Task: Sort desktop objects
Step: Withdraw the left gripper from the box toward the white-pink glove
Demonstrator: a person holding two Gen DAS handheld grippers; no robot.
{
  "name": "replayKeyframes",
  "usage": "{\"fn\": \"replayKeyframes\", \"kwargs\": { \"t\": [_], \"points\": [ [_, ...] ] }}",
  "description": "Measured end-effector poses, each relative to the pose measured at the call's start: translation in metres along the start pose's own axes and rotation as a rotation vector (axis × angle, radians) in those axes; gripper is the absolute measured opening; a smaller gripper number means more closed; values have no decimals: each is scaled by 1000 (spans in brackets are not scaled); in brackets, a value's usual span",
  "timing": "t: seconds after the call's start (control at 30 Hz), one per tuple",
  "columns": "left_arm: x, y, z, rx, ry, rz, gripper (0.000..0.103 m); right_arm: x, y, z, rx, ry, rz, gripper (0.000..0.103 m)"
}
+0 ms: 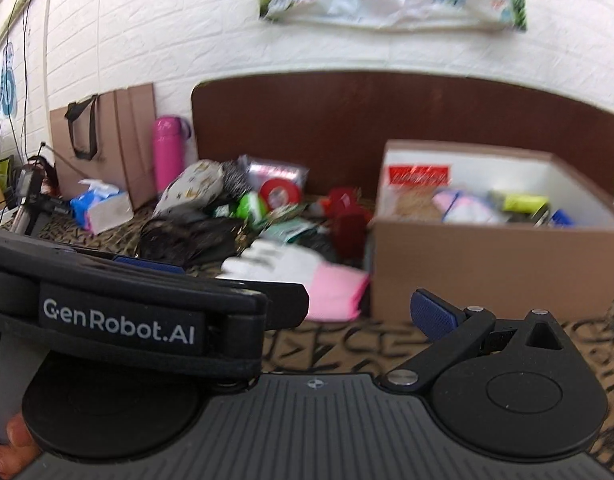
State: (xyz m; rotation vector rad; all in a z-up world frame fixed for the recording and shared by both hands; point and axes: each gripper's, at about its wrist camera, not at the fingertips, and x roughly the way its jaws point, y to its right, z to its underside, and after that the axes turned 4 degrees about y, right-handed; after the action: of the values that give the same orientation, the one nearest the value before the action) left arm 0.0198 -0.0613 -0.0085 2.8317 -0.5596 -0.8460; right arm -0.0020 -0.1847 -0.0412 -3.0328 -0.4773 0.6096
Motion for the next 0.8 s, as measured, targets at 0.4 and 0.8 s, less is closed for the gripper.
{"fn": "replayKeyframes", "kwargs": {
  "t": [0.4,0.8],
  "points": [
    [29,-48,7,-88,-61,-89,103,40,-23,9,-47,-79,5,103],
    [73,-94,-1,-140,-126,-154,103,86,-18,13,-65,-138,35,103]
  ]
}}
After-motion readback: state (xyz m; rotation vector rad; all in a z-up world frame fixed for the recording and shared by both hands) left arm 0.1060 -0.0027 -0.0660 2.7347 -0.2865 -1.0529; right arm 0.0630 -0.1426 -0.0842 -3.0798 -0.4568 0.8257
